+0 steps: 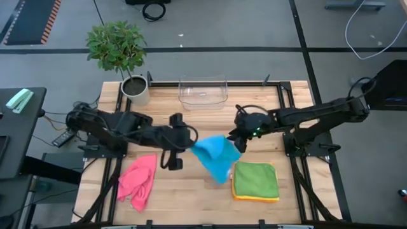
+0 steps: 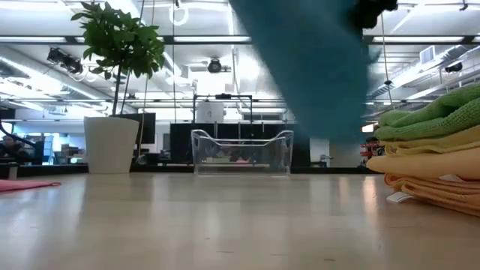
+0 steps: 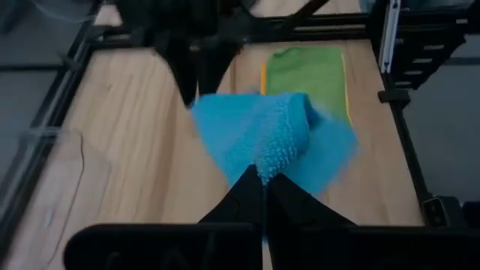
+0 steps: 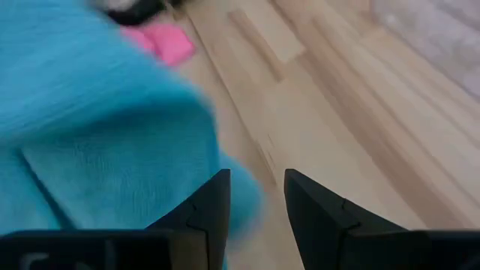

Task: Fold microfiber towels
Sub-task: Fold the blue towel on the table

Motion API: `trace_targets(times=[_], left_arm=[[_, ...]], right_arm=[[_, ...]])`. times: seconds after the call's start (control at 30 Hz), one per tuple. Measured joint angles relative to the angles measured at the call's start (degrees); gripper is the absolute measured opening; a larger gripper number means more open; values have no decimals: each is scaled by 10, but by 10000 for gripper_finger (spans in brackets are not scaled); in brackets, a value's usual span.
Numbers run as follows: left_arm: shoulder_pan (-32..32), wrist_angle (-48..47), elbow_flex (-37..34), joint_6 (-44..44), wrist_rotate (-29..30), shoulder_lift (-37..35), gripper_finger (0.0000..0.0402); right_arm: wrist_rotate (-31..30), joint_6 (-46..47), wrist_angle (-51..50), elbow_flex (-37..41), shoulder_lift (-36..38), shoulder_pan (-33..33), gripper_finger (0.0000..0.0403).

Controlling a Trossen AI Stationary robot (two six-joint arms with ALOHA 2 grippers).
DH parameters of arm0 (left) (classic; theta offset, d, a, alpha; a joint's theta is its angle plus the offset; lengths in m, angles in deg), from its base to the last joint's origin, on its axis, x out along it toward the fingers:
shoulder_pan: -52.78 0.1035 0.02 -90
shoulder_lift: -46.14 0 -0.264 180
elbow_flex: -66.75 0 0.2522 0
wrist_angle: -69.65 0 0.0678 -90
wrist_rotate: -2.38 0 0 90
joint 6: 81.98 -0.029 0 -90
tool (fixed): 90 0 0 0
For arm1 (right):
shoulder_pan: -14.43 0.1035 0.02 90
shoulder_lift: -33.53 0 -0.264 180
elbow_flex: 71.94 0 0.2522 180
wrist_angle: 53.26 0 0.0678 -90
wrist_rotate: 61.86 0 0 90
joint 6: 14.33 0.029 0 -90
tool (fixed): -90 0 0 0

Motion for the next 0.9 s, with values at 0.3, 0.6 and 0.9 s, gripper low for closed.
trace_targets(times=[0.3,0.6,0.9], left_arm=[[-24,70,-288,192,-17,-85,10],[-37,399,-680,481,-258,-109,72],[-39,362,-712,478,-309,-242,187]], right_arm=[[-36,21,1,0,-8,14,134],[-21,100,40,0,-137,31,134],[46,157,85,-28,-257,-4,134]])
